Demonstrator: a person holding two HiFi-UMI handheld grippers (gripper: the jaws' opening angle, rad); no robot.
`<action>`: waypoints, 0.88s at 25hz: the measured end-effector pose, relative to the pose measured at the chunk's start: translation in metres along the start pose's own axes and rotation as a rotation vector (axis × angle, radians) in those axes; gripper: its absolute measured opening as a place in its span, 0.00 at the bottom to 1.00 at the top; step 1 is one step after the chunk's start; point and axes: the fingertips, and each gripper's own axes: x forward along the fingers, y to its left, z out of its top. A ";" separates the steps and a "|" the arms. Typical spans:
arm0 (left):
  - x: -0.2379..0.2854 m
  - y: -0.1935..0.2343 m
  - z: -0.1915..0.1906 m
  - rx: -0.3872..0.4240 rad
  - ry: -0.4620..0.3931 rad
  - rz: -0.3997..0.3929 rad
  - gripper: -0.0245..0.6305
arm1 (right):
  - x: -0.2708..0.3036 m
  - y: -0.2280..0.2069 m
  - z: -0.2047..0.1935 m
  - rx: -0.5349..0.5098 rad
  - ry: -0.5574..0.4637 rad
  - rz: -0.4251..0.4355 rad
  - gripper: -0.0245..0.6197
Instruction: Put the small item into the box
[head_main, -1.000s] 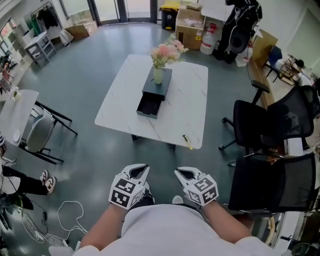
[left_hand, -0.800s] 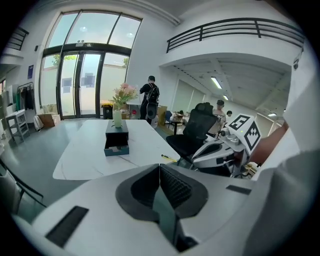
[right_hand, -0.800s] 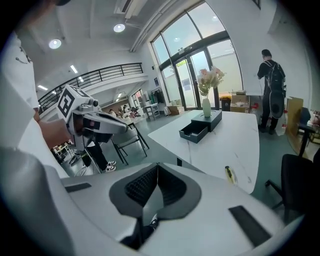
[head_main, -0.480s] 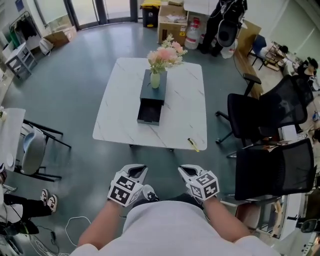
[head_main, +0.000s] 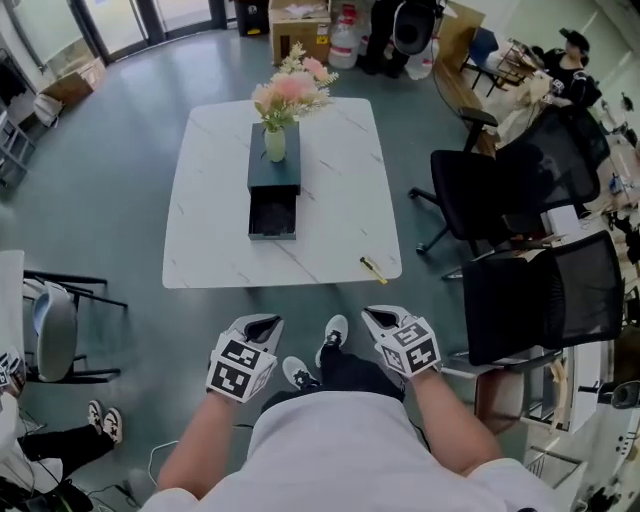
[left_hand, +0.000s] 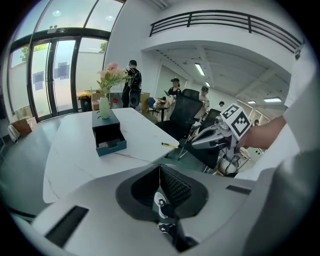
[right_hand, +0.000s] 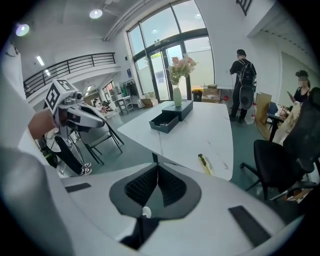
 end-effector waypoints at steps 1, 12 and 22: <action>0.005 0.000 0.002 0.000 0.010 -0.004 0.06 | 0.003 -0.008 0.000 0.004 0.008 -0.007 0.06; 0.056 0.017 0.027 0.057 0.115 0.005 0.06 | 0.057 -0.093 0.004 -0.135 0.139 -0.110 0.06; 0.093 0.039 0.061 0.040 0.145 0.033 0.06 | 0.109 -0.128 -0.004 -0.247 0.325 -0.023 0.20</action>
